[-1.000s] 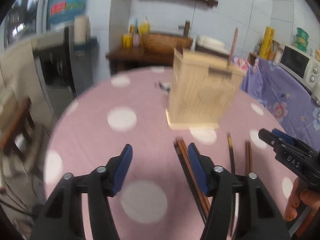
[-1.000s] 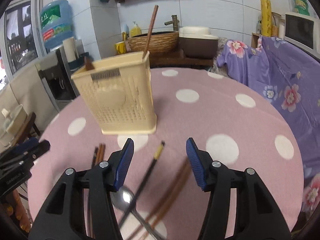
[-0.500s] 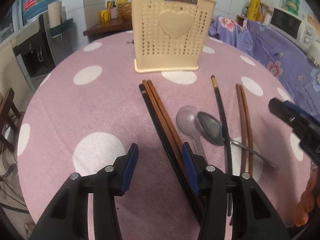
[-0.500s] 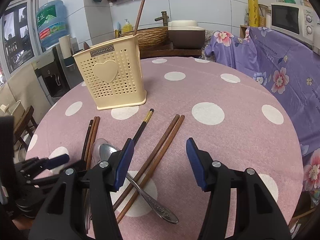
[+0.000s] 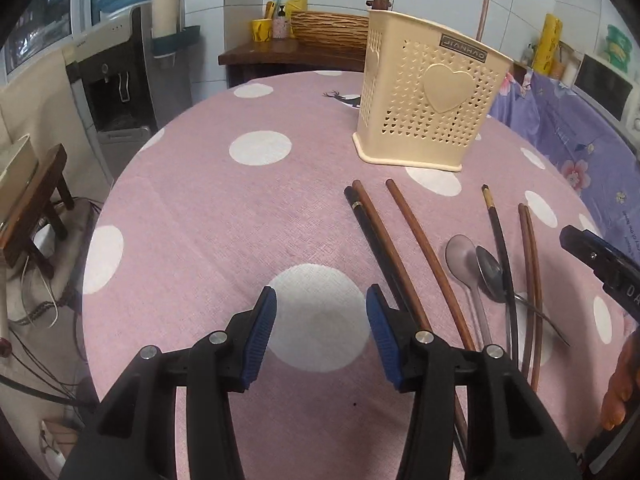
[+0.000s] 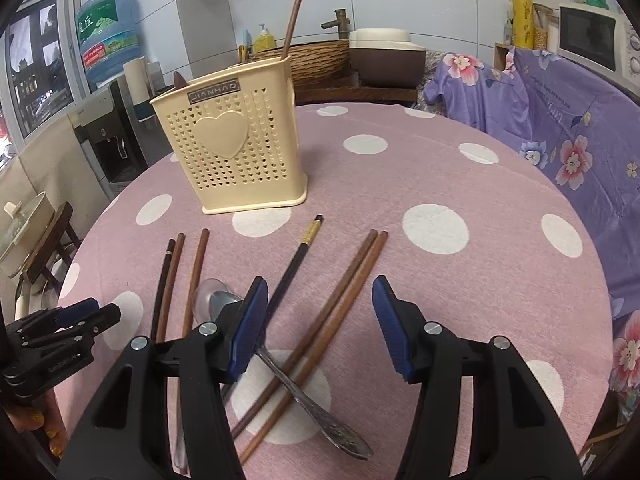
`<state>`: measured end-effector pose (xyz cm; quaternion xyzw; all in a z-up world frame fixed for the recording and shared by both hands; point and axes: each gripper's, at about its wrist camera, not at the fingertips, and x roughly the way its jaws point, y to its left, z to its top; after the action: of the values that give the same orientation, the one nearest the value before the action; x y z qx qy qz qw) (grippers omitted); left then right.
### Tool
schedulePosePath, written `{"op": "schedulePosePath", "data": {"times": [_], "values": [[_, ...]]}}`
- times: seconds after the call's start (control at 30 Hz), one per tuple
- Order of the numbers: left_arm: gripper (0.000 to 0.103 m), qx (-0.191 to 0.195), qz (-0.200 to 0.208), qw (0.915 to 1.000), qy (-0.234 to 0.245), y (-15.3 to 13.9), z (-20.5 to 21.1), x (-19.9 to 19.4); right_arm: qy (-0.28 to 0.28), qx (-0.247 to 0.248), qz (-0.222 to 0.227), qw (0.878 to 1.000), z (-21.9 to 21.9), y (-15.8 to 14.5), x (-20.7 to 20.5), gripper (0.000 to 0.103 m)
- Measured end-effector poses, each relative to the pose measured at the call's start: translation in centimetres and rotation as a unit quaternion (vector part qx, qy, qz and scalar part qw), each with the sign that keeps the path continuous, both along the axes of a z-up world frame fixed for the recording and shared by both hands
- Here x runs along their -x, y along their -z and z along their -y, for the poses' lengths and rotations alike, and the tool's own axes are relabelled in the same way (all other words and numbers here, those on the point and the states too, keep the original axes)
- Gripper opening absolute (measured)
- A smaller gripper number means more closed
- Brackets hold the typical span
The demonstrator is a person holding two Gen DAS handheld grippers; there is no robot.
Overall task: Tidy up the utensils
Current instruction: 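Move both tools back over the remaining chopsticks and spoons, then grasp a black chopstick with the left tool while the right tool grasps the gold-tipped black chopstick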
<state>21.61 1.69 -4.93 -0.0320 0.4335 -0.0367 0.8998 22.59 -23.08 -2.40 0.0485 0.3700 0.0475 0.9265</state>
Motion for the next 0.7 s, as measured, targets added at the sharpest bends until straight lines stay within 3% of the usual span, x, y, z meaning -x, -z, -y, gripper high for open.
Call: {"op": "schedulePosePath", "data": {"times": [0.1,0.27,0.6,0.7], "values": [[0.048,0.013,-0.001,0.9998,0.012,-0.1,1.0,-0.6,-0.008,0.012,-0.005,1.000,-0.9,0.1,-0.5,0.055],[0.048,-0.020,-0.004,0.9995,0.025,0.7,3.2,-1.8,-0.004,0.002,-0.010,1.000,-1.1,0.4,-0.3,0.055],[0.048,-0.042,-0.011,0.9990,0.007,1.3,2.6,-1.5,0.002,0.007,-0.008,1.000,-0.7,0.6,0.1,0.055],[0.048,-0.004,-0.024,0.9996,-0.015,1.1,0.6,-1.4,0.002,0.004,-0.007,1.000,-0.3,0.6,0.2,0.055]]}}
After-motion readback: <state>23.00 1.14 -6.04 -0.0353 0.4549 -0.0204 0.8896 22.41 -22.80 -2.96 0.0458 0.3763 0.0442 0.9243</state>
